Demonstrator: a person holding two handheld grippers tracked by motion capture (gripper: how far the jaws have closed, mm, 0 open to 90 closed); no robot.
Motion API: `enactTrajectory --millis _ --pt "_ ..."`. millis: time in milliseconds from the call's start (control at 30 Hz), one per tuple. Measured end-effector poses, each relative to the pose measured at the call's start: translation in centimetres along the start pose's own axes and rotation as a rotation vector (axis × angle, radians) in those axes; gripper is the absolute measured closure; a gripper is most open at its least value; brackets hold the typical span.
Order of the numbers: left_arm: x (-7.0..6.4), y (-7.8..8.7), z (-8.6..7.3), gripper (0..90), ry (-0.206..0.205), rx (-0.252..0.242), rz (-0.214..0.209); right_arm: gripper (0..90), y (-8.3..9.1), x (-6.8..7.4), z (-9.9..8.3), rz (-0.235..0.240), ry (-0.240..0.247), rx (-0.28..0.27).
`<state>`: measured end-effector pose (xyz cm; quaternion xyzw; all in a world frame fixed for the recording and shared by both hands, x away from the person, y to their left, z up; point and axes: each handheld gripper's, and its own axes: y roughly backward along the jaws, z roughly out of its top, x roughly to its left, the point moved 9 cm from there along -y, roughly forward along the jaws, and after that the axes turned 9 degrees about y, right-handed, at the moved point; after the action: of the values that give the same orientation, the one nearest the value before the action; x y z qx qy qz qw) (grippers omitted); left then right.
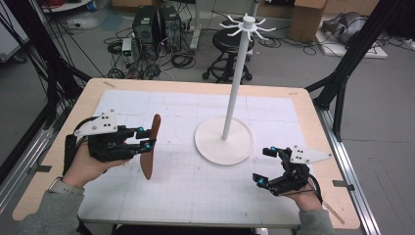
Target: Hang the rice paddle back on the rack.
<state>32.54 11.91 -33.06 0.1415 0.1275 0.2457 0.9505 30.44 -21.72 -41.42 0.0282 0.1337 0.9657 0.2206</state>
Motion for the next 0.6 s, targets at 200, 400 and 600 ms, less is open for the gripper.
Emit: enactTrajectory --millis 200,400,600 --pt "0.0 -0.6 1.3 65.0 -0.017 0.000 0.000 0.8 0.1 -0.1 0.1 -0.001 -0.003 -0.006" --pt "0.2 -1.6 2.5 65.1 -0.028 -0.001 -0.001 0.8 0.2 -0.2 0.2 -0.002 -0.005 -0.018" --pt "0.2 -2.5 3.7 65.0 -0.025 -0.010 -0.014 0.8 0.4 -0.3 0.2 0.000 -0.017 -0.026"
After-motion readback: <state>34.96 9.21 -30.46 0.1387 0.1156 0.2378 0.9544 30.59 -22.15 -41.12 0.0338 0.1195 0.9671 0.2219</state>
